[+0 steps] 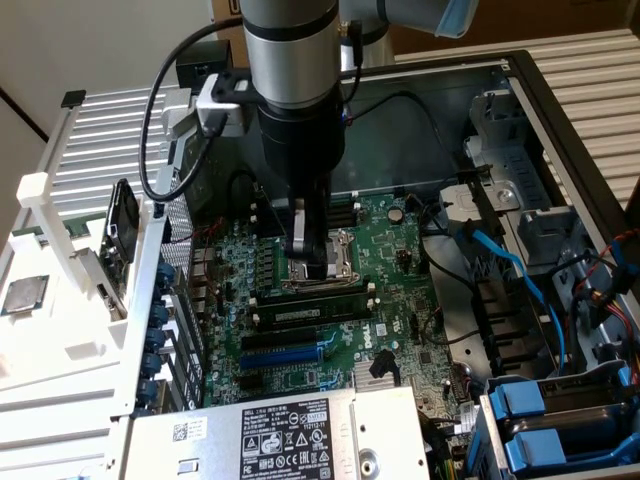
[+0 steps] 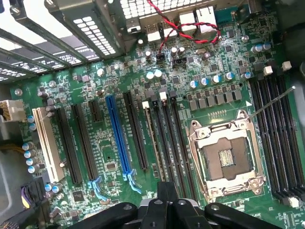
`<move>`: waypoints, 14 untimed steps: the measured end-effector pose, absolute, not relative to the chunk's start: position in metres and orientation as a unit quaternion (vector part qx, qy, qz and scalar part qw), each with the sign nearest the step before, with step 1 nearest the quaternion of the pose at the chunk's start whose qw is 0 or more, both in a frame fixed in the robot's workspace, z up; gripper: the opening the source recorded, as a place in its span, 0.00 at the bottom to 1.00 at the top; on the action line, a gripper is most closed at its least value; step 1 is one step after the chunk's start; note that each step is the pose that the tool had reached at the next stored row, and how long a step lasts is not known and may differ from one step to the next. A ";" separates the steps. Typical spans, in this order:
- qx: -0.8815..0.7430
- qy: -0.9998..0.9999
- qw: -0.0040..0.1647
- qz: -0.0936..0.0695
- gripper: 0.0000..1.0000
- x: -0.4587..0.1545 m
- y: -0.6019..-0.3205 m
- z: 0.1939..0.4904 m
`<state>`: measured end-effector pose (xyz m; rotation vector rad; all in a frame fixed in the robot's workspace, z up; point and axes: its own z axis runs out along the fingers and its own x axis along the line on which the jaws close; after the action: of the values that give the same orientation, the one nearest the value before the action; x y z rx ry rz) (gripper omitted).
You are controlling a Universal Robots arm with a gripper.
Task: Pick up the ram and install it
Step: 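Press down the ram until it locks into place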
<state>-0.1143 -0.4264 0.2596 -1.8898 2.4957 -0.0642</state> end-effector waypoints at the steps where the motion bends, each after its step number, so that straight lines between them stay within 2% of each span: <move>1: -0.597 0.802 0.005 -0.021 0.11 -0.114 -0.426 0.260; 14: -0.510 0.860 0.003 -0.021 0.11 -0.114 -0.426 0.260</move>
<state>-0.1143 -0.4264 0.2596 -1.5999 2.6962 -0.0658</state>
